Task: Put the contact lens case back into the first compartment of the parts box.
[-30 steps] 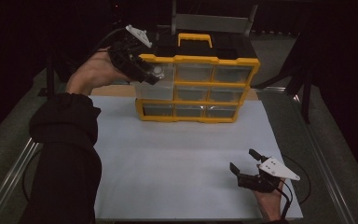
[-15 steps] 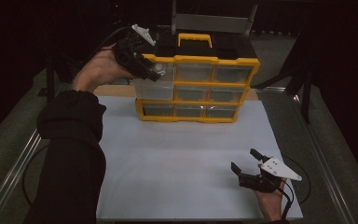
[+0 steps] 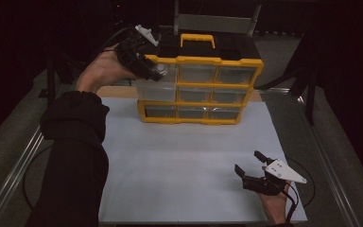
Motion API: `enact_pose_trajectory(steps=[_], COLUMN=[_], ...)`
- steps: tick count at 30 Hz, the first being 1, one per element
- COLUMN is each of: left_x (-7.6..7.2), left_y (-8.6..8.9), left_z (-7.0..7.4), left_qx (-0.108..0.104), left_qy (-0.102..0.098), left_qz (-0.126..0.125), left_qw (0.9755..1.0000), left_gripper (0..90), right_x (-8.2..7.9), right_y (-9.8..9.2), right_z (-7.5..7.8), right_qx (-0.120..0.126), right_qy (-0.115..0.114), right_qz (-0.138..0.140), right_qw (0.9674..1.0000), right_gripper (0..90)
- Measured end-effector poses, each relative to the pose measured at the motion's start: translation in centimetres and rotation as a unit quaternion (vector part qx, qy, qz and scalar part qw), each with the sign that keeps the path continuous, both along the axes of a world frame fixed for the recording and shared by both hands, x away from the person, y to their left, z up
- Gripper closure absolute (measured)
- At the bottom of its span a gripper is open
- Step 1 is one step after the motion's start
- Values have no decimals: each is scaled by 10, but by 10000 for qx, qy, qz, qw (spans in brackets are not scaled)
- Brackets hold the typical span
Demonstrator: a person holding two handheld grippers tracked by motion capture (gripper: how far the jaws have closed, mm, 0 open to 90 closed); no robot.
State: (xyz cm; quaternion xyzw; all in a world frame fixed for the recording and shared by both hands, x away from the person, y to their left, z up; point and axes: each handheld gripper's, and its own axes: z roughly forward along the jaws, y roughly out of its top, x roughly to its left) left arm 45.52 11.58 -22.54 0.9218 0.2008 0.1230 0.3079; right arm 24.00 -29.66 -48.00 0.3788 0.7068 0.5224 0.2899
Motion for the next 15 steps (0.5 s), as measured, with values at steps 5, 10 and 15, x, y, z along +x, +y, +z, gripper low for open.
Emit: enact_pose_trajectory(steps=[5,10,15], left_x=[0,0,-1], left_y=[1,3,4], left_z=[0,0,-1], left_qx=[-34,-92,-133], left_qy=[13,72,-37], left_qz=[-2,62,267], left_qw=[10000,9999,9995], left_gripper=[495,490,179], right_x=[0,0,0], right_y=[0,0,0], right_z=[0,0,0], right_qx=[4,5,9], right_qy=[1,-4,-14], right_qz=[-8,2,-6], right_qw=[10000,10000,10000], right_gripper=[99,99,99])
